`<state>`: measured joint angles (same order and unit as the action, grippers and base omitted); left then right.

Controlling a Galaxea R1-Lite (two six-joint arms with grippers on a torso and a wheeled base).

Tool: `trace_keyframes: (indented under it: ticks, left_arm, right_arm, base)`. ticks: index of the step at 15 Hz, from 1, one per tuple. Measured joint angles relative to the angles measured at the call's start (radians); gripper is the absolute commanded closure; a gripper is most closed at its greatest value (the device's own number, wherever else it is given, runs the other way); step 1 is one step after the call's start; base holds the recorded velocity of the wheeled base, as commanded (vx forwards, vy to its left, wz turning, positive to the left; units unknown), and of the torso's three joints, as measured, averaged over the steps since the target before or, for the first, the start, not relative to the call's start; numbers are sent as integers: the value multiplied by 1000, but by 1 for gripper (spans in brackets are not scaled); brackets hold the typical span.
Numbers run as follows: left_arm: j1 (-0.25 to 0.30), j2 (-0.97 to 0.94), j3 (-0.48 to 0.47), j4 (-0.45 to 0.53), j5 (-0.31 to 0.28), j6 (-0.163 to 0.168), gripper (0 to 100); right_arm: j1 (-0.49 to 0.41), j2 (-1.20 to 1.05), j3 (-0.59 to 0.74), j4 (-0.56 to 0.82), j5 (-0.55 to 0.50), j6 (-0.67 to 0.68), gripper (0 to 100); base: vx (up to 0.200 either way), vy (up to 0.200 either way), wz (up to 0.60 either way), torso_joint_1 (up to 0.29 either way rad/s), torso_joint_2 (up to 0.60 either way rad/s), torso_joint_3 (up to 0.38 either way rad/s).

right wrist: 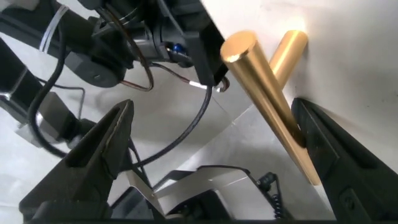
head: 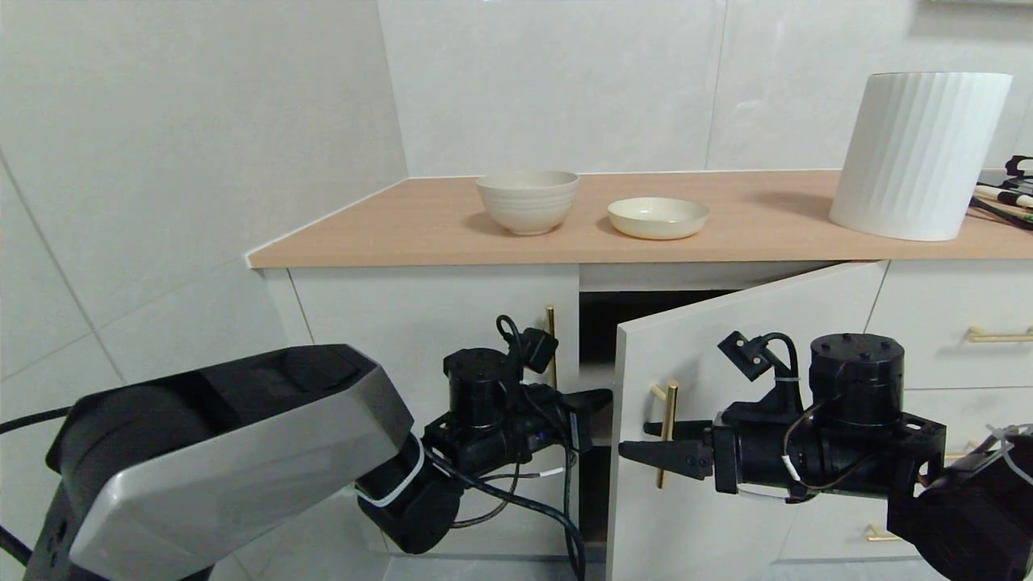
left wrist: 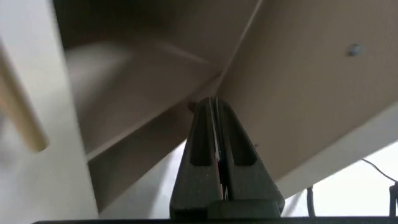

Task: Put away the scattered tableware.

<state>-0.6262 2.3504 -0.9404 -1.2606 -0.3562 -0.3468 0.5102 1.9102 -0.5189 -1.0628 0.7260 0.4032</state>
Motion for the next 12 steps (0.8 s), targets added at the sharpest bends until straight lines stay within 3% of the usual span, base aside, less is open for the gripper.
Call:
trace_keyframes:
  ticks: [2,5,12]
  left_arm:
    - [-26,9,-2,-51,0,0,100]
    - [-50,4,0,-52,0,0,100]
    - [-56,-2,3,-51,0,1,100]
  right_arm:
    - [-15,1,1,6,6,-53,0]
    - [-46,0,5,11,10,-66,0]
    - [-150,-17,20,7,-6,-146,0]
  base:
    - [0,0,0,0,0,0]
    - [0,0,0,0,0,0]
    - [0,0,0,0,0,0]
